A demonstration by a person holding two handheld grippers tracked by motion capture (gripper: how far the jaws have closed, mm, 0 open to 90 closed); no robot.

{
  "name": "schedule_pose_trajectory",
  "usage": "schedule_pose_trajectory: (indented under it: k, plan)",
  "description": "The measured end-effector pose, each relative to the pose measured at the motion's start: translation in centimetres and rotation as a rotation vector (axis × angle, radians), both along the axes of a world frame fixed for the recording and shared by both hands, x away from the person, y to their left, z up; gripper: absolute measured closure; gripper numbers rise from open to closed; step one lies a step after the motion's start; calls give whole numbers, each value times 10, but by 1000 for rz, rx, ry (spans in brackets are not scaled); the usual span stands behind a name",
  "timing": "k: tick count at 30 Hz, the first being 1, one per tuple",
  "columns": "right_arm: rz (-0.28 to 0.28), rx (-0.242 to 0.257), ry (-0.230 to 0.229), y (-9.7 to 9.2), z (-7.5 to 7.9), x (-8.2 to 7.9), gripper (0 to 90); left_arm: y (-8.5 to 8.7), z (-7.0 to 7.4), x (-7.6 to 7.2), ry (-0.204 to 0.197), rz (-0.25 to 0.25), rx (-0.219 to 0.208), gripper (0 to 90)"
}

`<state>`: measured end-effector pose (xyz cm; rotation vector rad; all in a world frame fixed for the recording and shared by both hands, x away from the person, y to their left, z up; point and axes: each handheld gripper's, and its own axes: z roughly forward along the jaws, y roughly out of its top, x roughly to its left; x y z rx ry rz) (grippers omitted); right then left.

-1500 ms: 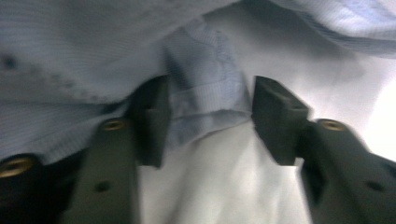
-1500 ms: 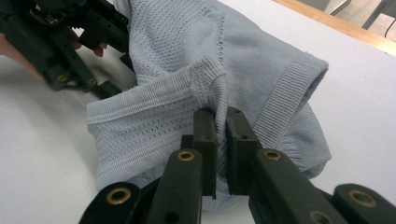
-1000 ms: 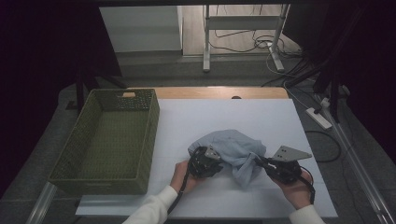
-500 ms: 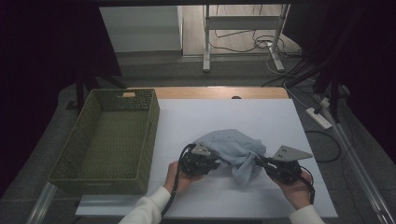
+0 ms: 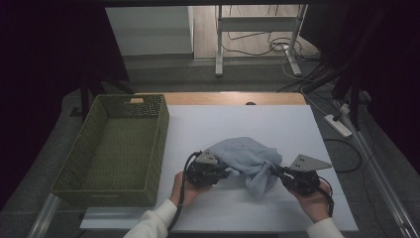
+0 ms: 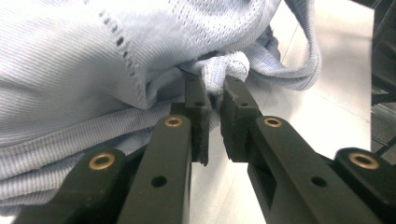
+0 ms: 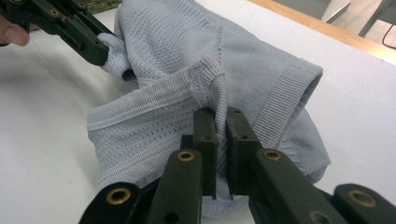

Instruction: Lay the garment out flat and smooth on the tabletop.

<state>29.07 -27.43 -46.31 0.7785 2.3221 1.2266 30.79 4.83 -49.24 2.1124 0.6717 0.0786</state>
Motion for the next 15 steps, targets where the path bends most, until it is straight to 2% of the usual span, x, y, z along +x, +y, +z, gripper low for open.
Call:
schedule_pose_trajectory:
  k: [15]
  plan:
    - [-2,9,-15,0,3,-1,843,18,14,-4,-15,28,-75,814]
